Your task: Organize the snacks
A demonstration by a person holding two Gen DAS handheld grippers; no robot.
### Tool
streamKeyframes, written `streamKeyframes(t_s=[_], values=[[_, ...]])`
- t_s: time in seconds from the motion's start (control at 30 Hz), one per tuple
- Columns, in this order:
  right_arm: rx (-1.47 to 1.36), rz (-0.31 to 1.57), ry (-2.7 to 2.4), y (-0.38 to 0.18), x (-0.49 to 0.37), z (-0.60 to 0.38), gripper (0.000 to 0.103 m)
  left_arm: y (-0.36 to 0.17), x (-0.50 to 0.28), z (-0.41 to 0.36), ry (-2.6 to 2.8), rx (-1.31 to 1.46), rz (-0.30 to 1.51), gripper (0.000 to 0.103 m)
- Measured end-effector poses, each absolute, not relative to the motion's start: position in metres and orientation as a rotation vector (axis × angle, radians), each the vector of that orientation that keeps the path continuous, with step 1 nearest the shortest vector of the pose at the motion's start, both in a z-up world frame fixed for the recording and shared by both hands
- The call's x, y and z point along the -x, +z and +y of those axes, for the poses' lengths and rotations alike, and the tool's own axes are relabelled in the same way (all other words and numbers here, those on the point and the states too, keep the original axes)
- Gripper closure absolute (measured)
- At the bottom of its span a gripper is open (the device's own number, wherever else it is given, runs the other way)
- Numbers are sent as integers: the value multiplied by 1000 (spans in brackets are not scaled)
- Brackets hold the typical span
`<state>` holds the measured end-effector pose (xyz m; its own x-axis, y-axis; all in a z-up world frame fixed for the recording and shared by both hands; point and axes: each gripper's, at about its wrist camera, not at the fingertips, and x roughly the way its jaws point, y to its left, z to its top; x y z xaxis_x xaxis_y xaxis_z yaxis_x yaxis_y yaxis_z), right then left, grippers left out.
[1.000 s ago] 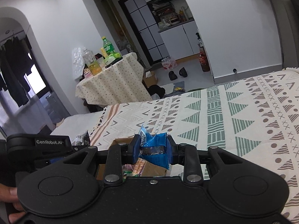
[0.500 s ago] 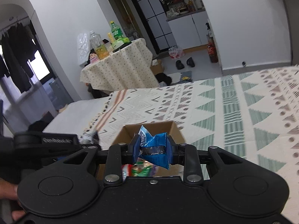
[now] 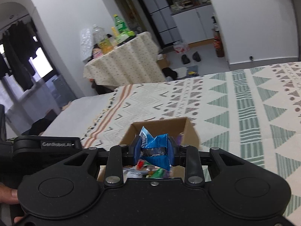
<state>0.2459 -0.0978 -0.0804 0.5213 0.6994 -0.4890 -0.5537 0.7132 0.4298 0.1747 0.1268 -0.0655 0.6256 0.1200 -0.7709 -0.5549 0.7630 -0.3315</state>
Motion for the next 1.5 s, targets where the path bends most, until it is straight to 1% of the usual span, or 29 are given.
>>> streamKeyframes(t_s=[0.03, 0.13, 0.17, 0.3, 0.37, 0.67, 0.8, 0.9, 0.97, 1.1, 1.27, 1.4, 1.5], values=[[-234, 689, 789, -80, -244, -96, 70, -65, -174, 127, 414, 592, 811, 42], [-242, 683, 790, -77, -240, -97, 52, -63, -172, 126, 423, 590, 826, 33], [-259, 685, 785, -77, -240, -101, 52, -63, -171, 125, 429, 593, 832, 29], [-278, 720, 744, -77, -237, -114, 52, -56, -166, 121, 402, 585, 836, 24], [-261, 717, 728, -73, -232, -118, 52, -54, -163, 119, 408, 579, 836, 18], [-295, 711, 623, -59, -211, -145, 52, -44, -146, 106, 340, 538, 843, 15], [-322, 704, 582, -52, -201, -158, 49, -38, -140, 101, 335, 507, 856, 12], [-334, 691, 558, -47, -191, -167, 42, -29, -134, 97, 328, 481, 854, 12], [-336, 686, 544, -43, -185, -173, 34, -22, -130, 93, 311, 462, 847, 11], [-343, 664, 525, -33, -172, -188, 26, -8, -121, 80, 288, 424, 828, 7], [-337, 647, 507, -21, -155, -203, 13, 5, -107, 63, 257, 386, 828, 7], [-318, 660, 488, -12, -146, -212, 9, 15, -97, 50, 239, 351, 841, 3], [-302, 660, 487, -3, -138, -217, 5, 26, -88, 44, 228, 319, 826, 1]])
